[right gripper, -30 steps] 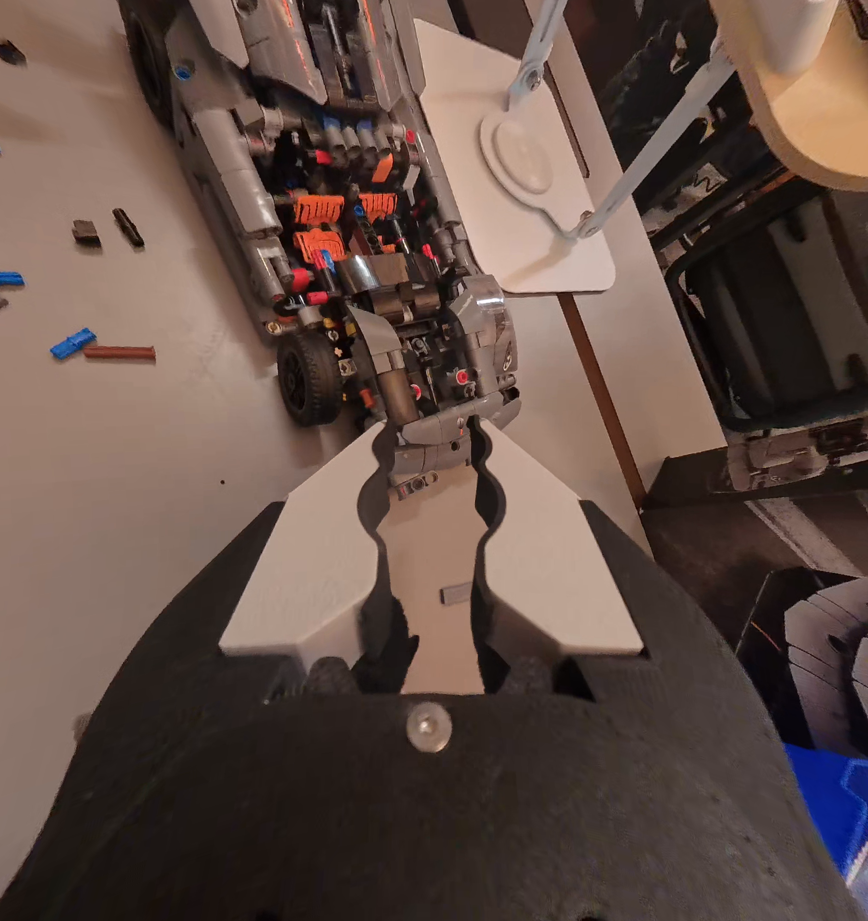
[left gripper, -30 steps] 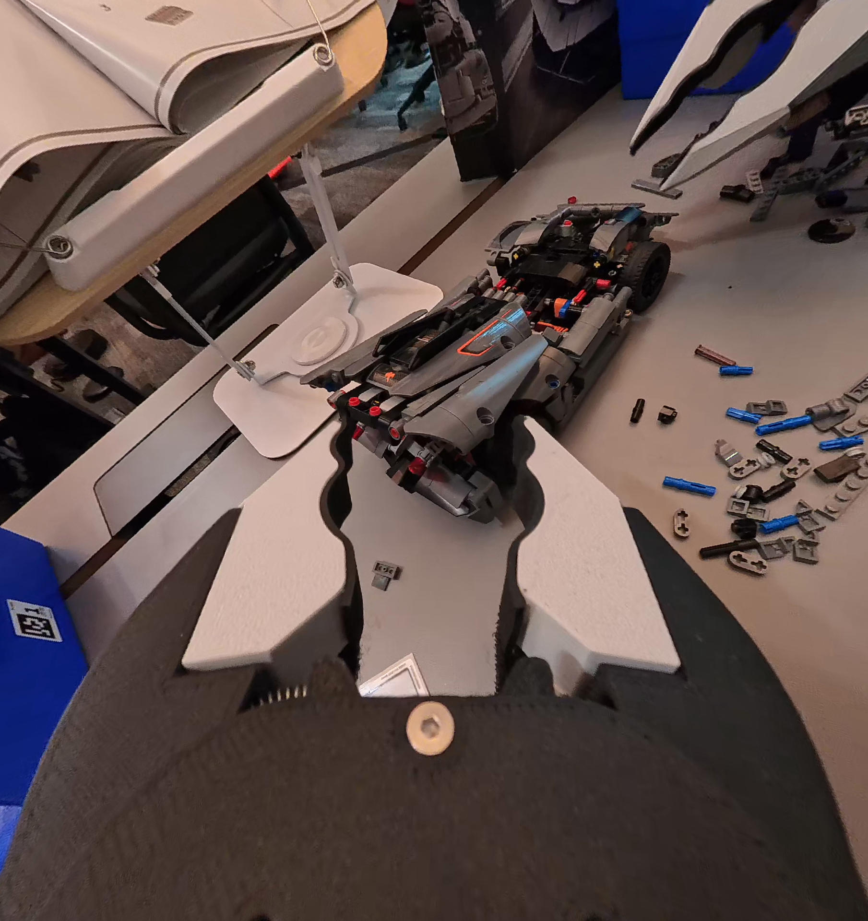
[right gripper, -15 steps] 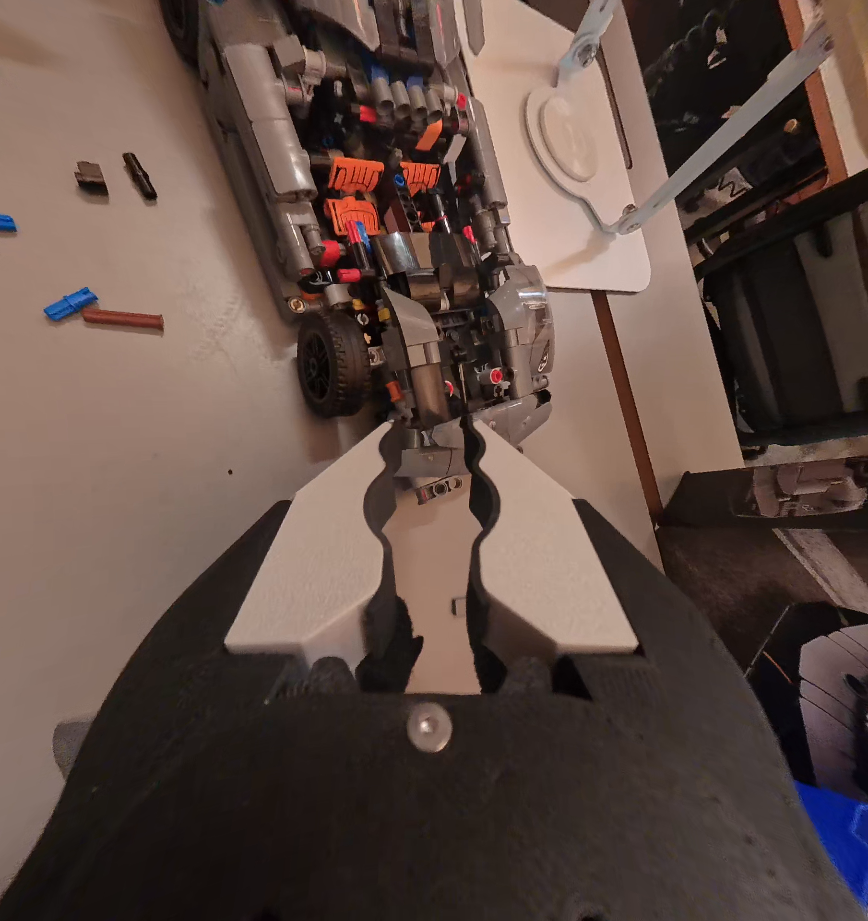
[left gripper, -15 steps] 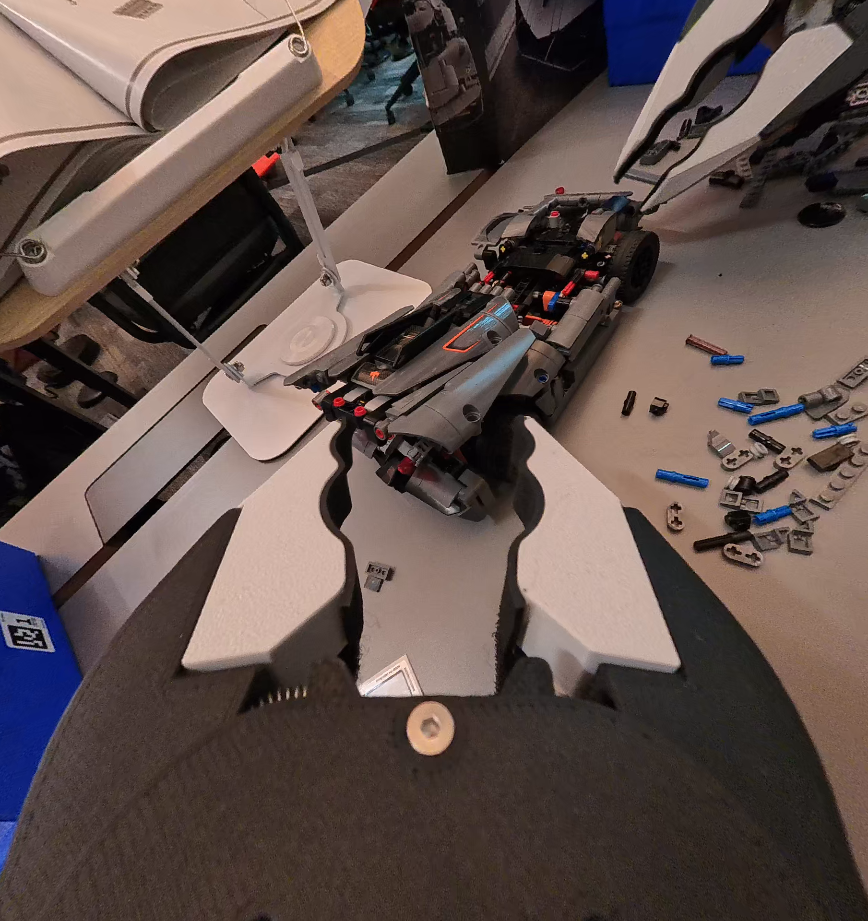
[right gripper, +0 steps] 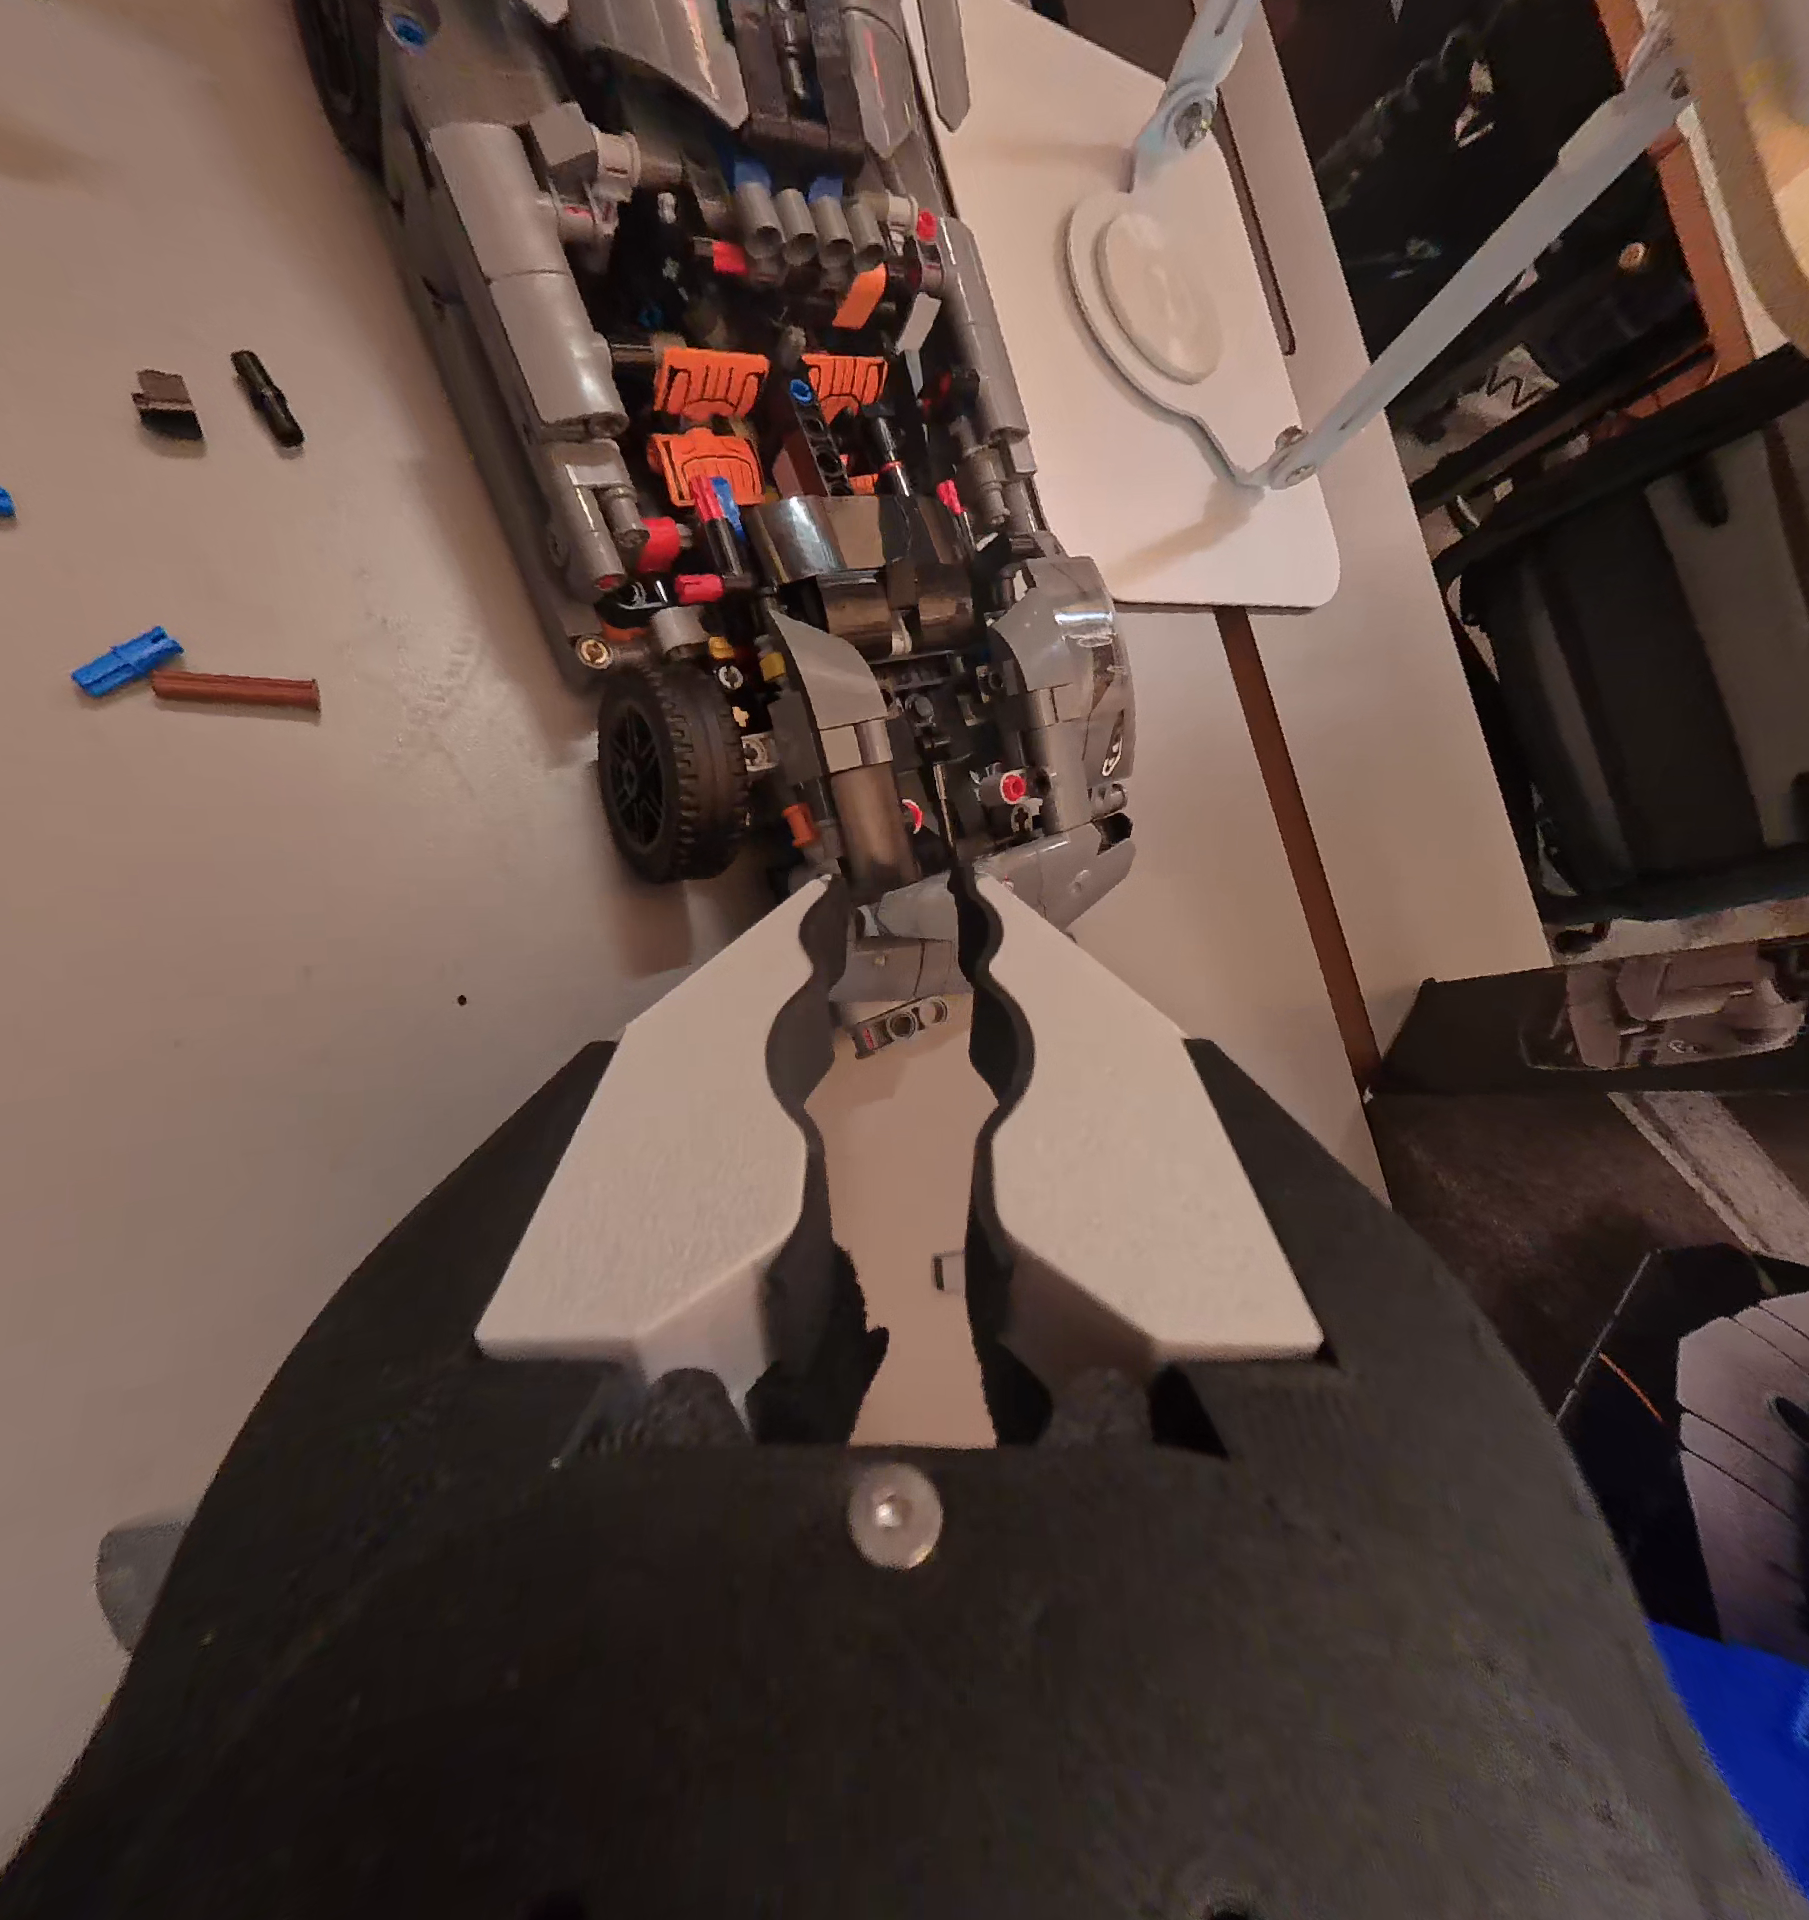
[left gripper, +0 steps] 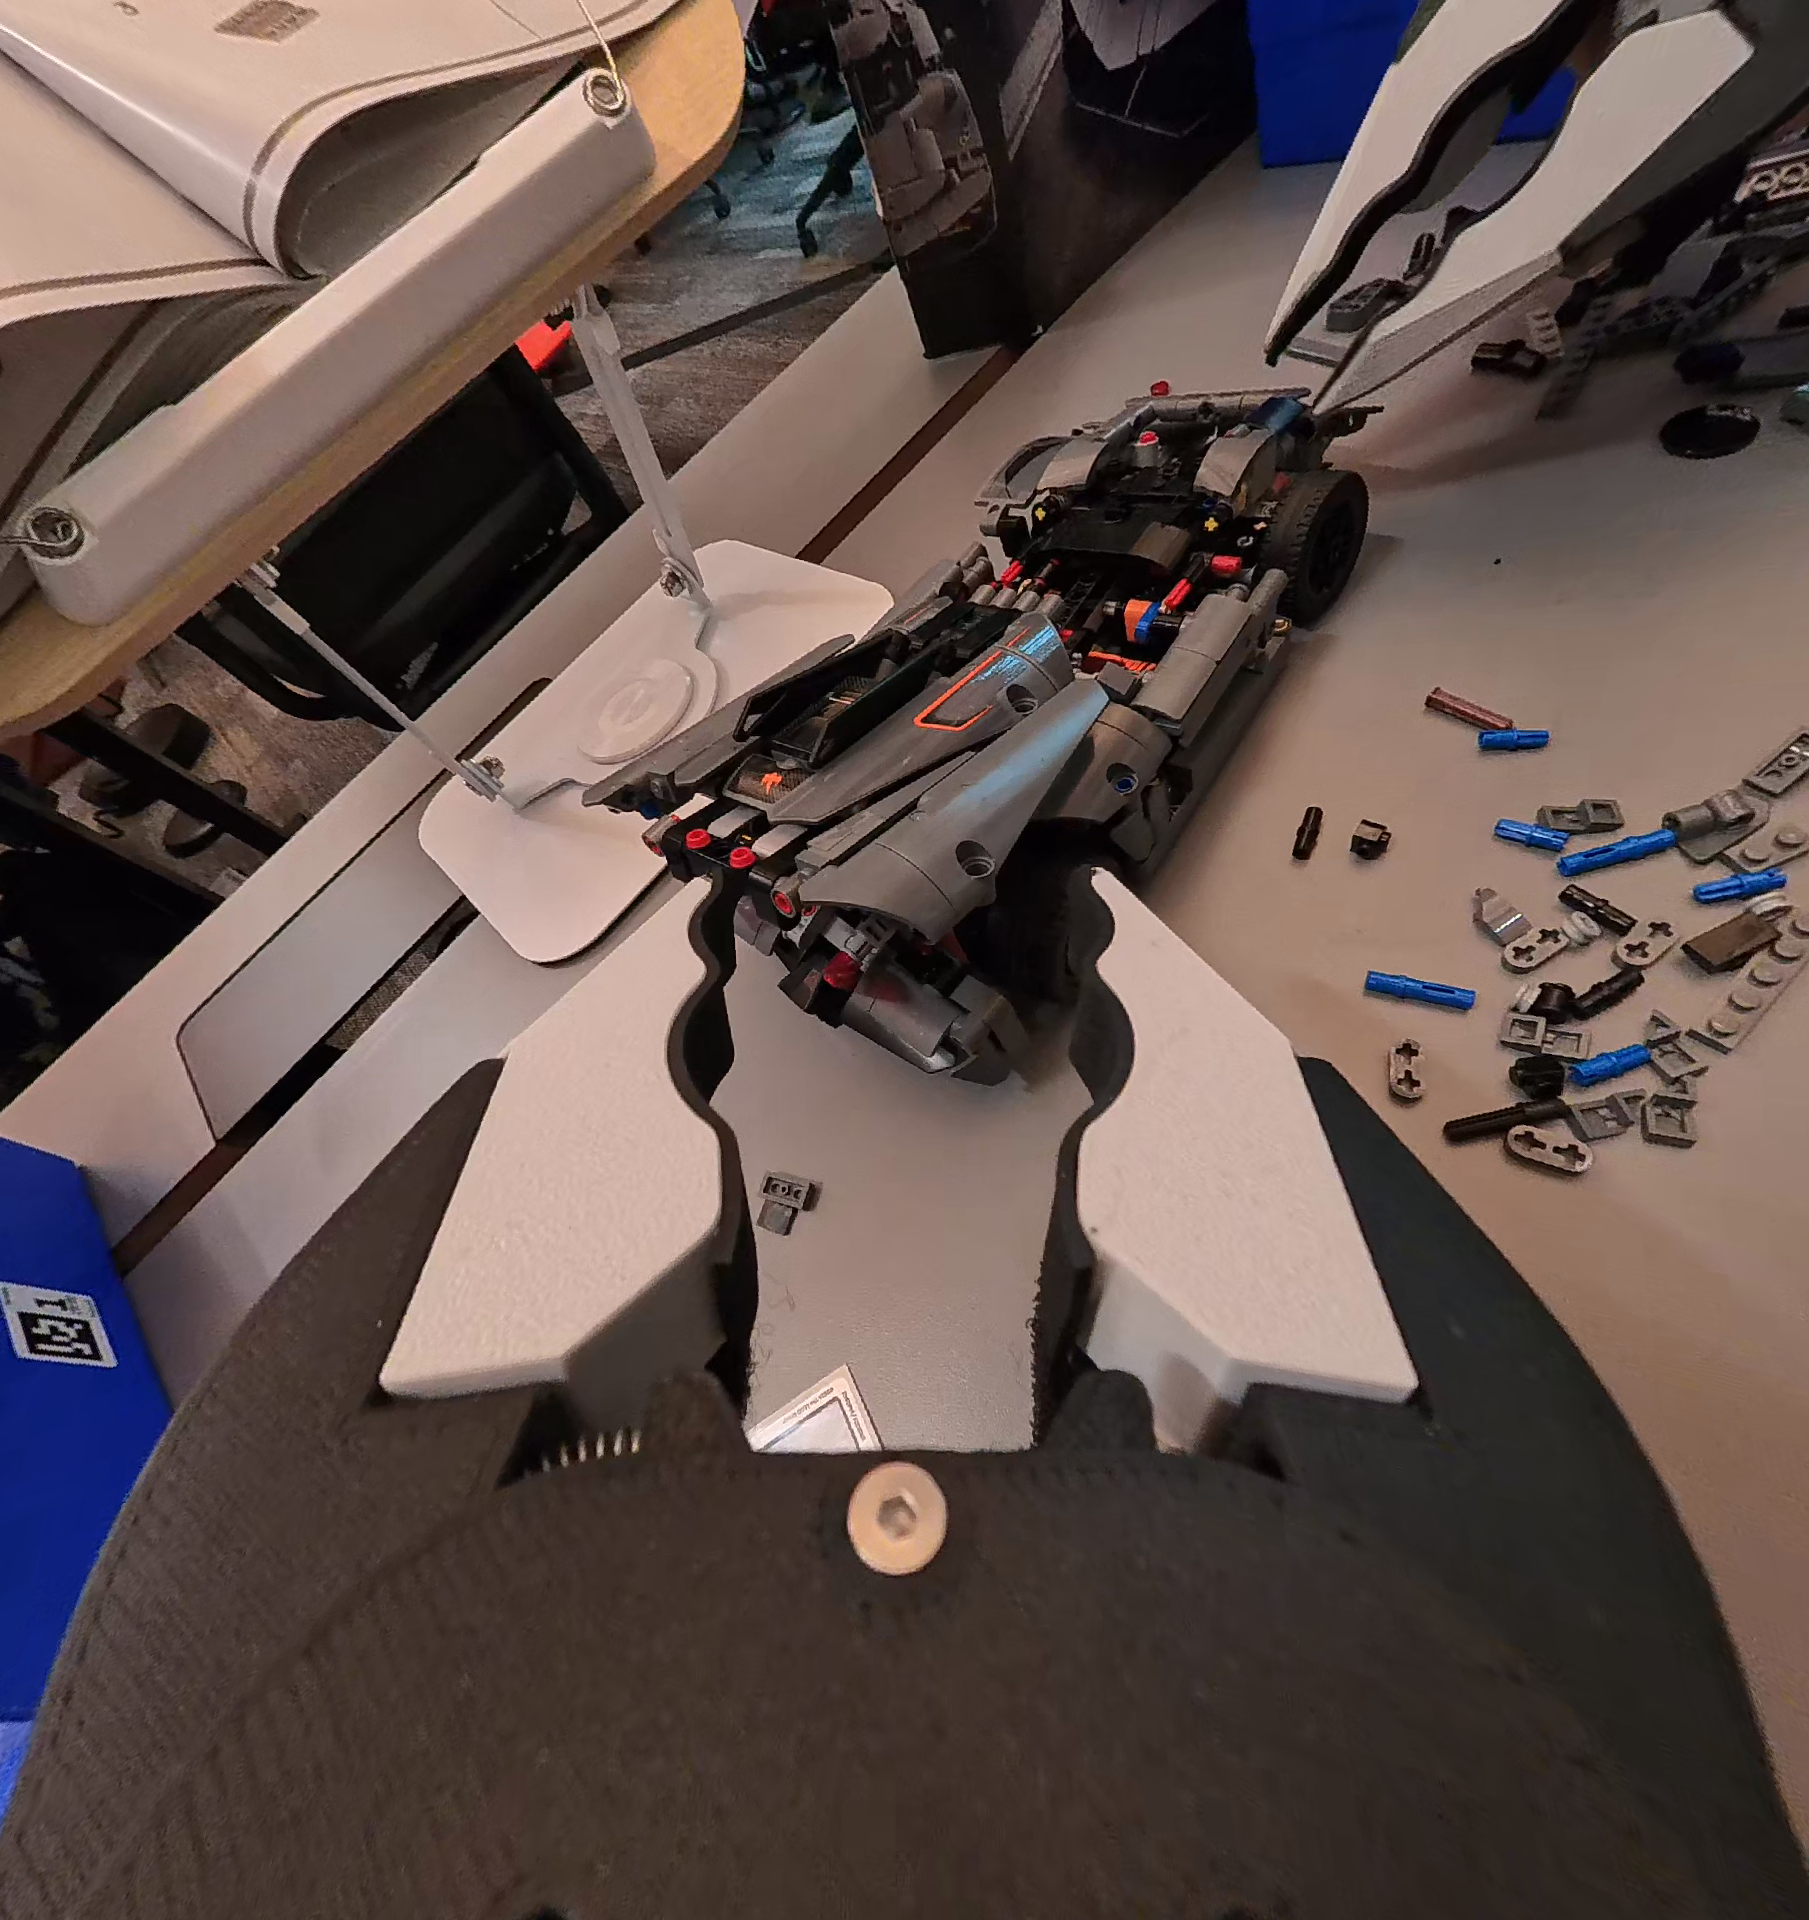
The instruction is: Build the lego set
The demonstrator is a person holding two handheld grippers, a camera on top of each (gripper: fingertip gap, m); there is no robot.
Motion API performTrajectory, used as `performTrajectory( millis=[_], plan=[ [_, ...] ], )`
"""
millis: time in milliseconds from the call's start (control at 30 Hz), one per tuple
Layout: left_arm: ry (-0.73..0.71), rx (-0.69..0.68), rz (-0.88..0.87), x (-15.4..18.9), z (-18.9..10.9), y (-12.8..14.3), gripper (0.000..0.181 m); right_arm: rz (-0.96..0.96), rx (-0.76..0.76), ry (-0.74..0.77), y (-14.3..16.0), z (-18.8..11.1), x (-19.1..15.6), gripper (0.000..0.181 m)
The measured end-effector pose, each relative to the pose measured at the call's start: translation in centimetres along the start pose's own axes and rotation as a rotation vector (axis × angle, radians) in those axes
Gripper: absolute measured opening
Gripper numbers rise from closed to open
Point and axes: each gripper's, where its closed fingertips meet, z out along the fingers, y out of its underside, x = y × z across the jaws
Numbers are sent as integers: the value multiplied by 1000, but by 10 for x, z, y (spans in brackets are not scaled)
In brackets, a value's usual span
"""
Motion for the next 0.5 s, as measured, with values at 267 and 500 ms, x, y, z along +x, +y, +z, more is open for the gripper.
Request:
performTrajectory(
  millis=[267, 500],
  plan=[
    [3, -2, 4, 2, 1, 0, 62, -72, -27, 30, 1, 4, -4, 9],
    [11, -5, 2, 3, 1, 2, 62, -148, -43, 68, -1, 3, -5, 4]
  ],
)
